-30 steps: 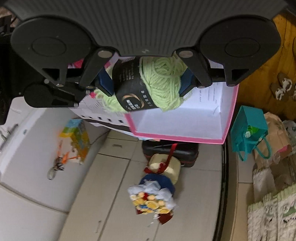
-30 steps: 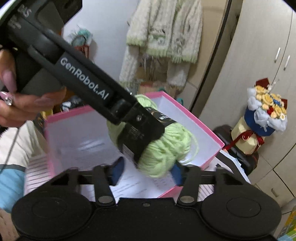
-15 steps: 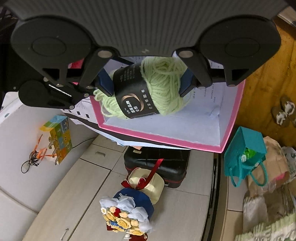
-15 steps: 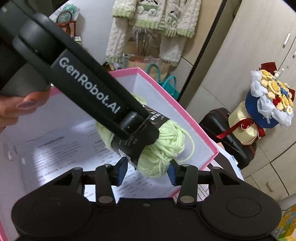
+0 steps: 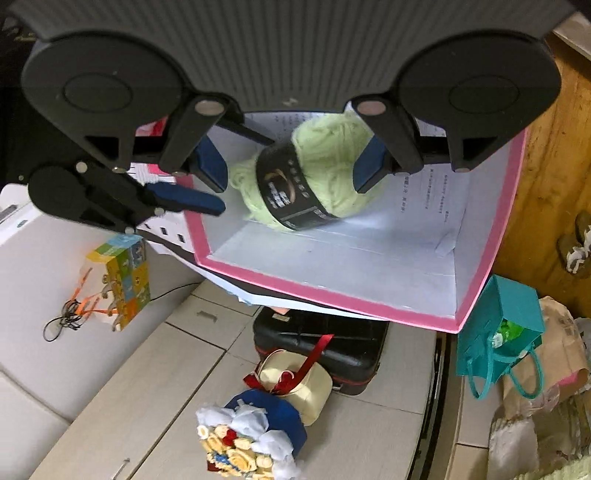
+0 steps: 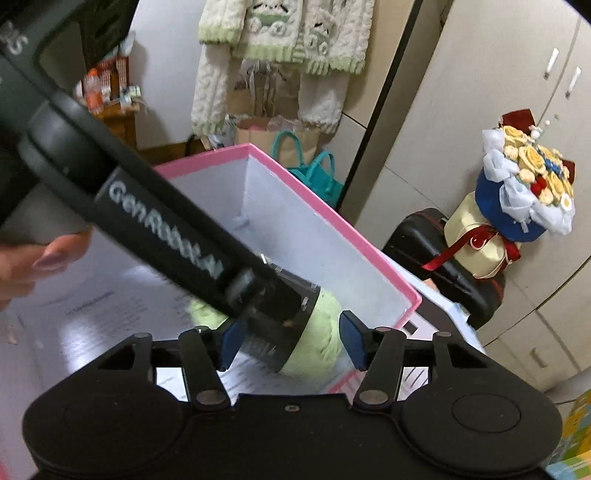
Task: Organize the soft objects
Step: 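Carry the yarn skein over the pink box and release it inside, then move the left tool to the toothpaste tube while the right tool reaches the pink pompom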
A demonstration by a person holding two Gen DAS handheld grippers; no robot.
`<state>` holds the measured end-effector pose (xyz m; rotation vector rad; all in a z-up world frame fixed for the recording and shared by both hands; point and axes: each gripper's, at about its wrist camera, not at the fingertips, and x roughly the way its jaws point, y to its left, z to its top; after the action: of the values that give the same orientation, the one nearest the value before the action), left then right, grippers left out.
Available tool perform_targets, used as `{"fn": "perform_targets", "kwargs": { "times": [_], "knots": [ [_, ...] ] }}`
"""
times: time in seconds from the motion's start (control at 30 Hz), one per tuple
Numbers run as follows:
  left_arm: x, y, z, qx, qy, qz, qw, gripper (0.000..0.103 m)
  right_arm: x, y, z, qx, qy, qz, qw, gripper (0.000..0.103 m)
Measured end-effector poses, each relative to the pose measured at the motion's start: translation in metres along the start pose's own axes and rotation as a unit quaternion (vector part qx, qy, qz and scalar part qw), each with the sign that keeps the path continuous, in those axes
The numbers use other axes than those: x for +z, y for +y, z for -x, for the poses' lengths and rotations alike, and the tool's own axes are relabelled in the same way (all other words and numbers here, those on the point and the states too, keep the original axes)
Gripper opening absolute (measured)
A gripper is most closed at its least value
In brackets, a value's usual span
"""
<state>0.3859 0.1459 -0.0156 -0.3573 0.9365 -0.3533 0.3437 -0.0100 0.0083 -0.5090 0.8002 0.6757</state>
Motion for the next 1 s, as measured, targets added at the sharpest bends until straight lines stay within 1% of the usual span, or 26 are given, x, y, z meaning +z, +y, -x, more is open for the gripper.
{"fn": "perform_targets", "kwargs": {
  "times": [0.1,0.2,0.3,0.4,0.5,0.57,0.7,0.8,1.0],
  "knots": [
    [-0.005,-0.007,0.017,-0.002,-0.01,-0.023,0.9997,0.073,-0.009,-0.002,0.022,0.018,-0.025,-0.027,0.999,0.061],
    [-0.015,-0.015,0.044,-0.004,-0.03,-0.048,0.9984,0.073,-0.022,-0.005,0.051,0.04,-0.046,-0.065,0.996,0.061],
    [-0.027,-0.026,0.07,-0.001,-0.045,-0.08,0.9958,0.073,-0.036,-0.005,0.078,0.062,-0.057,-0.102,0.991,0.061],
    [-0.042,-0.042,0.095,0.004,-0.059,-0.114,0.9917,0.073,-0.048,-0.004,0.099,0.073,-0.062,-0.127,0.987,0.061],
    [-0.061,-0.061,0.122,0.004,-0.075,-0.149,0.986,0.073,-0.061,0.0,0.118,0.068,-0.069,-0.138,0.986,0.061],
    [-0.073,-0.072,0.136,0.005,-0.083,-0.168,0.9823,0.073,-0.071,0.003,0.133,0.057,-0.08,-0.139,0.985,0.061],
    [-0.102,-0.097,0.161,0.005,-0.098,-0.212,0.9722,0.073,-0.093,0.009,0.166,0.031,-0.101,-0.14,0.984,0.061],
    [-0.123,-0.115,0.169,-0.001,-0.101,-0.238,0.9659,0.073,-0.113,0.013,0.188,0.015,-0.112,-0.148,0.983,0.061],
    [-0.158,-0.144,0.166,-0.021,-0.085,-0.27,0.959,0.073,-0.151,0.015,0.219,-0.009,-0.126,-0.166,0.978,0.062]
  ]
}}
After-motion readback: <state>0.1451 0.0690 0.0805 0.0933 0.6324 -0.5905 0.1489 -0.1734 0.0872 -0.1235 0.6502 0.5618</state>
